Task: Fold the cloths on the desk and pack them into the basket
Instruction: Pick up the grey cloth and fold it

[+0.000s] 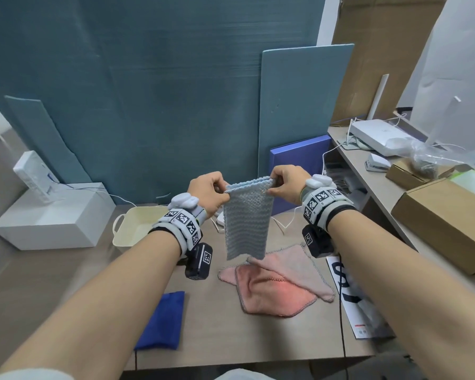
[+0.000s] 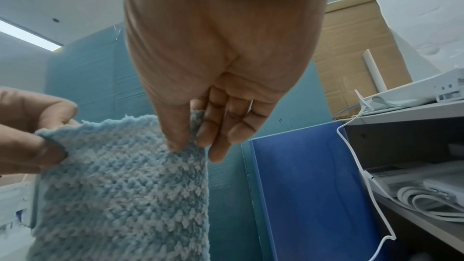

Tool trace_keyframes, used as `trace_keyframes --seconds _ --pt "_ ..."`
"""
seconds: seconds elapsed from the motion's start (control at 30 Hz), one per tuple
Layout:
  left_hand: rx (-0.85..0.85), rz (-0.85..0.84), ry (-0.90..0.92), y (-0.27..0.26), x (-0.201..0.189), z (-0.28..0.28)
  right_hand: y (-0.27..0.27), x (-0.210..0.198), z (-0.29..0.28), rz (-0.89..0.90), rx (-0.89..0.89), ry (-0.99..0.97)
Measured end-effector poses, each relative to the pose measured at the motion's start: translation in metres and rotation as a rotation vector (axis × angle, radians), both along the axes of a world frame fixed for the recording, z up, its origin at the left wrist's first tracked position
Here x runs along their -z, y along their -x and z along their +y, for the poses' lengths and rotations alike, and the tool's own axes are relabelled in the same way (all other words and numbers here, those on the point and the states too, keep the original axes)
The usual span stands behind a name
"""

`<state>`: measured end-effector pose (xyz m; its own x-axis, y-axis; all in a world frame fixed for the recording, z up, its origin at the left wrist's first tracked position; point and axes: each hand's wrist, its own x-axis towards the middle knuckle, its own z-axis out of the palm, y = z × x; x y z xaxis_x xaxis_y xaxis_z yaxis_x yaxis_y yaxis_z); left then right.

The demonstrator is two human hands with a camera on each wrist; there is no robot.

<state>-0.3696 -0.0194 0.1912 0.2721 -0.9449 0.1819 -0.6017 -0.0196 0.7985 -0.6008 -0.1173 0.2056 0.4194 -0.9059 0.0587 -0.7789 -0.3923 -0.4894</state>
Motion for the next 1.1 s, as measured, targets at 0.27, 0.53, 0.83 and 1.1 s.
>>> trace_keyframes --seconds 0.27,0.53,0.83,1.1 --pt "0.009 -0.076 -0.027 0.010 0.004 0.000 0.001 -0.001 -0.002 0.118 0.102 -0.004" --pt "0.112 -0.062 -0.024 0.028 0.006 -0.001 -0.024 -0.003 0.018 0.211 -0.156 0.107" --pt "0.093 0.108 0.061 0.023 0.041 0.008 -0.048 0.017 0.032 0.112 -0.234 -0.077" --pt "0.248 0.089 -0.159 0.009 0.090 0.020 -0.046 0.028 0.027 -0.058 -0.287 -0.116"
